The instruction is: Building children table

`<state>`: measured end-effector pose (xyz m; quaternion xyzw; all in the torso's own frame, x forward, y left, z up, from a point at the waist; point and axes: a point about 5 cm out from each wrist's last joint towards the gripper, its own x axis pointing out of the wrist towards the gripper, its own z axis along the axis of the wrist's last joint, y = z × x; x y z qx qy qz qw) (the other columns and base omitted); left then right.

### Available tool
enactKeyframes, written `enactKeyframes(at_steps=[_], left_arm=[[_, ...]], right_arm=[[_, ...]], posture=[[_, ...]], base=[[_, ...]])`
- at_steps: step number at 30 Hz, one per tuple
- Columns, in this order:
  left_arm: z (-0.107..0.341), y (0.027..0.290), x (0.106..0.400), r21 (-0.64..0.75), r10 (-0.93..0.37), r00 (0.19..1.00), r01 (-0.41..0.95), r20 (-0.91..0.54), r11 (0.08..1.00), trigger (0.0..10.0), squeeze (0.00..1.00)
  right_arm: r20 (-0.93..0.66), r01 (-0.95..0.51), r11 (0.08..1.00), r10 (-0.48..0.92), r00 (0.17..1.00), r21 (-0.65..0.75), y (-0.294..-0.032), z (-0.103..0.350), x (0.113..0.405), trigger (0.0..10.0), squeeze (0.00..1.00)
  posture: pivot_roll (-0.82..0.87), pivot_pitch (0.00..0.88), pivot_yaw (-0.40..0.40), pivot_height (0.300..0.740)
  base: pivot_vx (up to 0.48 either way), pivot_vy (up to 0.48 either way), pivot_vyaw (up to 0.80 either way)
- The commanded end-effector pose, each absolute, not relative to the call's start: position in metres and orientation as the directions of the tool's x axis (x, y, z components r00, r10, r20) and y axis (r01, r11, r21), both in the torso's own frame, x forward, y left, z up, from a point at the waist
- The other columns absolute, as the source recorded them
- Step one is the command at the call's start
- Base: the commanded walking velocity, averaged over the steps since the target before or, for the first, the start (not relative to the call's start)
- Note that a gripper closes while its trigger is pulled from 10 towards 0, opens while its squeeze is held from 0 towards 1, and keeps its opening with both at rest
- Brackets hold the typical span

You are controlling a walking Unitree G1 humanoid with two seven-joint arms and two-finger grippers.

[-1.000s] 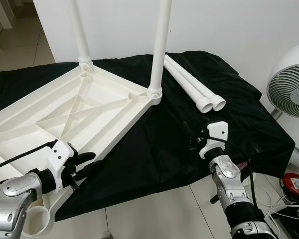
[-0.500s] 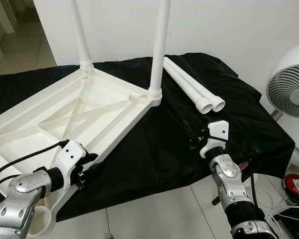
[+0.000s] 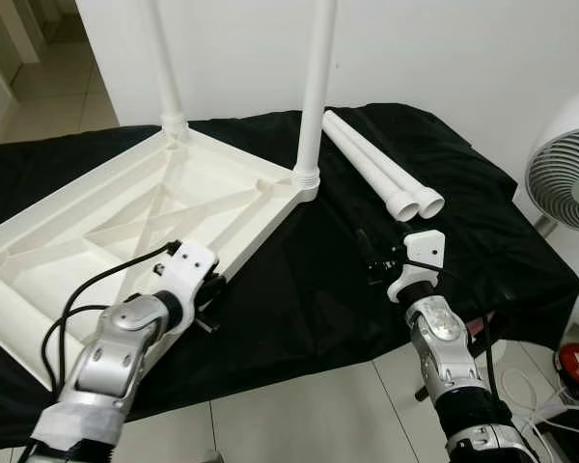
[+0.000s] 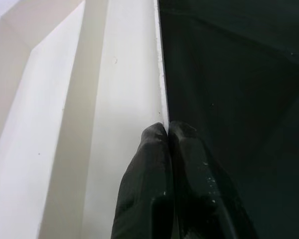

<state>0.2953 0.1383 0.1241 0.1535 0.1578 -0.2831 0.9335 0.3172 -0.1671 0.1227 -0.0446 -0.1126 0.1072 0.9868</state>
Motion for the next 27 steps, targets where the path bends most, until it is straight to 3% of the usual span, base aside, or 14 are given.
enactKeyframes(at_steps=[1,10,11,12,13,14,16,17,24,25,27], left_arm=[[0.120,0.139,0.302,0.267,-0.334,0.863,0.447,-0.379,0.854,0.0,0.00],[0.135,0.116,0.321,0.239,-0.237,0.911,0.326,-0.338,0.915,0.0,0.00],[0.140,0.113,0.325,0.241,-0.223,0.924,0.304,-0.312,0.922,2.8,0.00],[0.140,0.113,0.325,0.241,-0.223,0.924,0.304,-0.312,0.922,2.8,0.00],[0.145,0.111,0.328,0.241,-0.219,0.932,0.292,-0.288,0.926,4.3,0.00],[0.150,0.108,0.329,0.246,-0.235,0.940,0.295,-0.247,0.923,6.7,0.00],[0.150,0.108,0.329,0.246,-0.235,0.940,0.295,-0.247,0.923,6.7,0.00],[0.154,0.105,0.329,0.273,-0.256,0.942,0.311,-0.219,0.910,10.0,0.00],[0.159,0.103,0.326,0.224,-0.347,0.926,0.374,-0.149,0.900,10.0,0.00],[0.159,0.104,0.326,0.209,-0.365,0.920,0.389,-0.144,0.897,10.0,1.00],[0.160,0.104,0.324,0.185,-0.394,0.909,0.414,-0.134,0.891,10.0,1.00]], right_arm=[[0.218,-0.200,0.973,0.221,0.951,-0.113,-0.166,0.124,0.317,10.0,0.00],[0.218,-0.200,0.973,0.220,0.951,-0.111,-0.165,0.123,0.317,10.0,0.00],[0.218,-0.200,0.973,0.220,0.951,-0.111,-0.164,0.123,0.316,10.0,0.00],[0.218,-0.200,0.973,0.220,0.951,-0.111,-0.164,0.123,0.316,10.0,0.00],[0.218,-0.201,0.973,0.221,0.951,-0.109,-0.163,0.123,0.316,10.0,0.00],[0.218,-0.202,0.973,0.221,0.950,-0.109,-0.163,0.122,0.315,10.0,0.00],[0.218,-0.202,0.973,0.221,0.950,-0.109,-0.163,0.122,0.315,10.0,0.00],[0.218,-0.202,0.973,0.222,0.950,-0.108,-0.162,0.122,0.314,10.0,0.00],[0.218,-0.203,0.974,0.221,0.951,-0.106,-0.162,0.121,0.313,10.0,0.00],[0.218,-0.205,0.973,0.224,0.950,-0.106,-0.161,0.121,0.314,10.0,0.00],[0.218,-0.207,0.972,0.226,0.949,-0.106,-0.161,0.121,0.314,10.0,0.00]], posture=[[0.01,0.000,0.013,0.740],[0.00,0.001,0.023,0.740],[0.00,0.002,0.027,0.740],[0.00,0.002,0.027,0.740],[0.00,0.003,0.029,0.740],[-0.01,0.002,0.030,0.740],[-0.01,0.002,0.030,0.740],[-0.01,0.002,0.030,0.740],[-0.01,0.001,0.031,0.740],[-0.01,0.000,0.028,0.740],[-0.01,0.000,0.025,0.740]], base=[[0.000,0.000,0.00],[0.000,0.000,0.00],[0.000,0.000,0.00],[0.000,0.000,0.00],[0.000,0.000,0.00],[0.000,0.000,0.00],[0.000,0.000,0.00],[0.000,0.000,0.00],[0.000,0.000,0.00],[0.000,0.000,0.00],[0.000,0.000,0.00]])
